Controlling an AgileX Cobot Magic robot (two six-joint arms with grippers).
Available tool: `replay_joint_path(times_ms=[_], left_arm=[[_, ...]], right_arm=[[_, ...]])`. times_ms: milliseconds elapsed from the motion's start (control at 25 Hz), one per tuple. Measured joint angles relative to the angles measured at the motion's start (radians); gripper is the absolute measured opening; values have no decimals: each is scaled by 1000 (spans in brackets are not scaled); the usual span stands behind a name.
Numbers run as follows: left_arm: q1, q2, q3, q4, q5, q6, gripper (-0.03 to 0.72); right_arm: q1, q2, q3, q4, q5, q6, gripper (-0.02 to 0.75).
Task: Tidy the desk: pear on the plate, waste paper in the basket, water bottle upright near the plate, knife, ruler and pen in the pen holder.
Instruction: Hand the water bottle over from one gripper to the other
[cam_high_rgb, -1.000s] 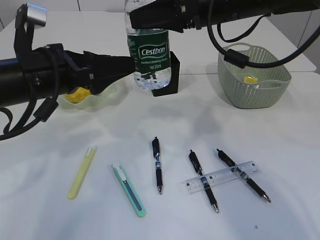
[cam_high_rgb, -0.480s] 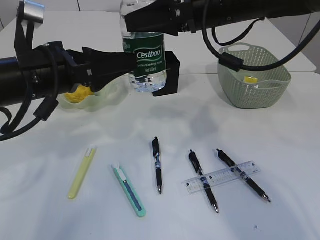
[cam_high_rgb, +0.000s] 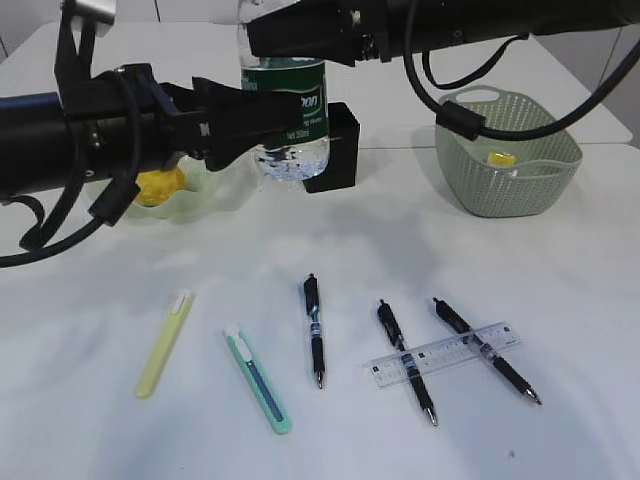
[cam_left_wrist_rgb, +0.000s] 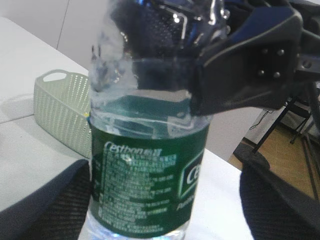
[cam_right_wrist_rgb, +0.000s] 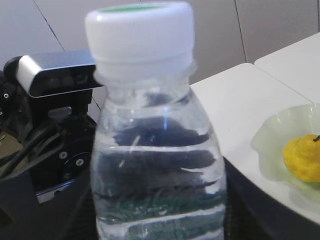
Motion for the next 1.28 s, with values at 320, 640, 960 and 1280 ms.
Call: replay_joint_path(times_ms=[320, 640, 960, 1280], left_arm=[[-6, 0, -4, 0, 13, -2, 687], [-6, 2, -6, 2, 50, -2, 687], [-6, 44, -36, 2, 52, -2, 687], [-6, 82, -67, 3, 38, -2, 686]], right_arm=[[0, 0, 0, 0, 8, 0, 432], [0, 0, 0, 4, 8, 0, 432], [0, 0, 0, 4, 10, 0, 432], [0, 0, 0, 4, 3, 0, 432]])
